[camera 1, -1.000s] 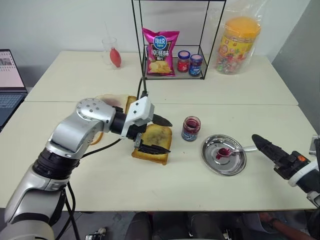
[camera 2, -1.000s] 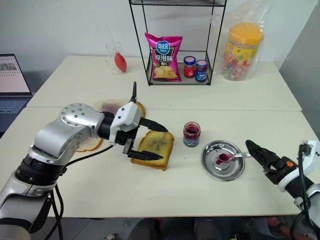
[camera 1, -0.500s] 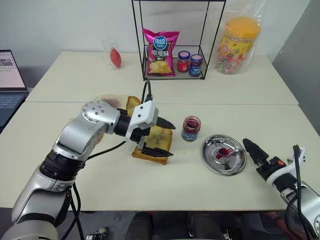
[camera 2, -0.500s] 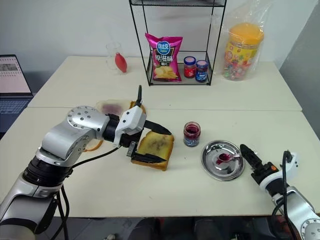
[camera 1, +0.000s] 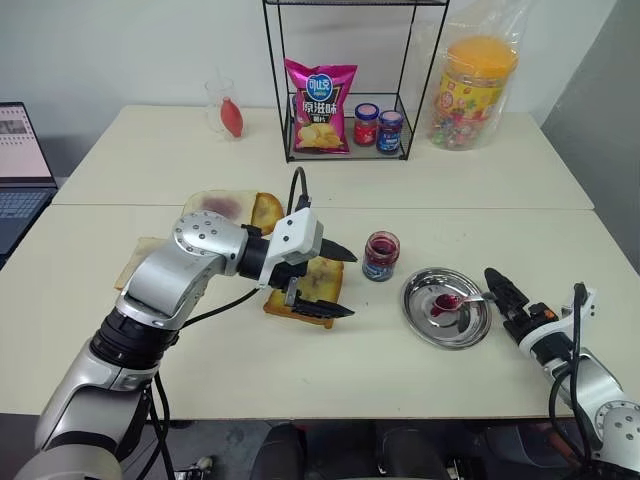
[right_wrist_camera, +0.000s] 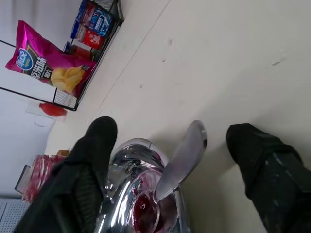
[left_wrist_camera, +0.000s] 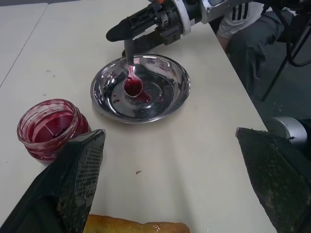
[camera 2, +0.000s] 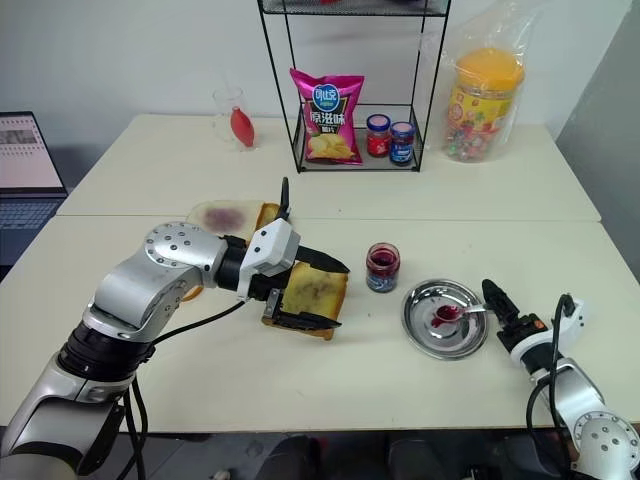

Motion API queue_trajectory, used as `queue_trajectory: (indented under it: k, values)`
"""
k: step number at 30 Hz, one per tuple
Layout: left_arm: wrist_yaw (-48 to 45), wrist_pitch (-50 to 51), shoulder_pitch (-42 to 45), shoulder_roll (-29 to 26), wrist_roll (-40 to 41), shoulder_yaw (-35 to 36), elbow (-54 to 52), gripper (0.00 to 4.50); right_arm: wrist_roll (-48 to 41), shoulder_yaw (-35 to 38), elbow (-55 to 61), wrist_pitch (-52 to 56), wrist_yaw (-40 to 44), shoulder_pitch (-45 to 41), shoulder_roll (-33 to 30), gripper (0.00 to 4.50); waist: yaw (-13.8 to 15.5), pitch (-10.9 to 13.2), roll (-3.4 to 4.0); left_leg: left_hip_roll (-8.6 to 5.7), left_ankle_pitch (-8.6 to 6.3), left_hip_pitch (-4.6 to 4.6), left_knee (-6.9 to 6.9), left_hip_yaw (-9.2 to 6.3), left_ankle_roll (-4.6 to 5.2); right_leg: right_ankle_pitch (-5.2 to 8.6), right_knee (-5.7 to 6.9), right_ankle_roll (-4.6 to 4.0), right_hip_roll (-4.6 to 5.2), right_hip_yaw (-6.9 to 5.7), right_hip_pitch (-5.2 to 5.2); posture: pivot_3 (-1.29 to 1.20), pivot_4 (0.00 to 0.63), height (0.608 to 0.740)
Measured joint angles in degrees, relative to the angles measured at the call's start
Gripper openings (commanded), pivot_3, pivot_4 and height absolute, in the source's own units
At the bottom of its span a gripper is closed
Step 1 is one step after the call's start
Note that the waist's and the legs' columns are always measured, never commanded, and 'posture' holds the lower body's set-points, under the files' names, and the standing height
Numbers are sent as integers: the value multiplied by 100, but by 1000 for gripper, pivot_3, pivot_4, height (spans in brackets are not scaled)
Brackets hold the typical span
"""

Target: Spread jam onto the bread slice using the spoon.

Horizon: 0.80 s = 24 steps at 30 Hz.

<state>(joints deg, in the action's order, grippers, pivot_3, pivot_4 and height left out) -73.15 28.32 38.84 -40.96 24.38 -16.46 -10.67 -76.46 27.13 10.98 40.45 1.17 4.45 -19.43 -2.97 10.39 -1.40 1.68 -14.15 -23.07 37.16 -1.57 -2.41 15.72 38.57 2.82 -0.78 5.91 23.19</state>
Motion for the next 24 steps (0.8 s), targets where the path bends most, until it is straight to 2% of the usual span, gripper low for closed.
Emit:
queue_trajectory:
  k: [7,8,9,10,12,14,16,24]
  values:
    - [5,0,0,44,-28,0,-1,4500,118,-21,-11,24,68,1,20,1888,-19,0,1,4,3,17,-5,-6,5,15,39,-21,-10,-2,3,0,150,740]
    - [5,0,1,50,-29,0,-1,4500,120,-21,-11,26,80,1,20,1539,-19,0,1,4,3,17,-5,-6,5,15,39,-21,-10,-2,3,0,150,740]
    - [4,1,1,53,-31,0,-1,4500,119,-21,-11,30,94,1,20,1459,-20,0,1,4,3,17,-5,-5,5,15,39,-21,-10,-1,3,0,150,740]
    - [2,1,1,52,-39,0,-1,4500,119,-21,-11,33,106,0,20,1083,-20,0,1,4,3,16,-4,-4,5,15,38,-20,-9,-1,3,0,150,740]
    - [-3,1,1,51,-54,0,-1,4500,109,-21,-4,35,127,-17,19,761,-21,0,0,3,3,16,-4,-4,5,15,37,-20,-9,-1,3,0,150,740]
    - [-14,1,1,46,-62,0,-2,4500,107,-20,9,35,143,-72,14,223,-21,0,0,3,3,16,-2,-4,5,15,37,-20,-9,0,2,0,150,740]
    - [-18,2,1,41,-62,0,-4,4500,100,-14,24,30,179,-81,12,46,-22,0,0,3,3,16,-1,-4,5,15,37,-20,-9,-1,2,0,150,740]
    - [-9,30,-22,8,-60,0,-25,4500,-71,55,213,182,241,-85,-267,46,-23,0,0,2,4,16,-3,-4,6,15,38,-19,-8,0,1,0,150,740]
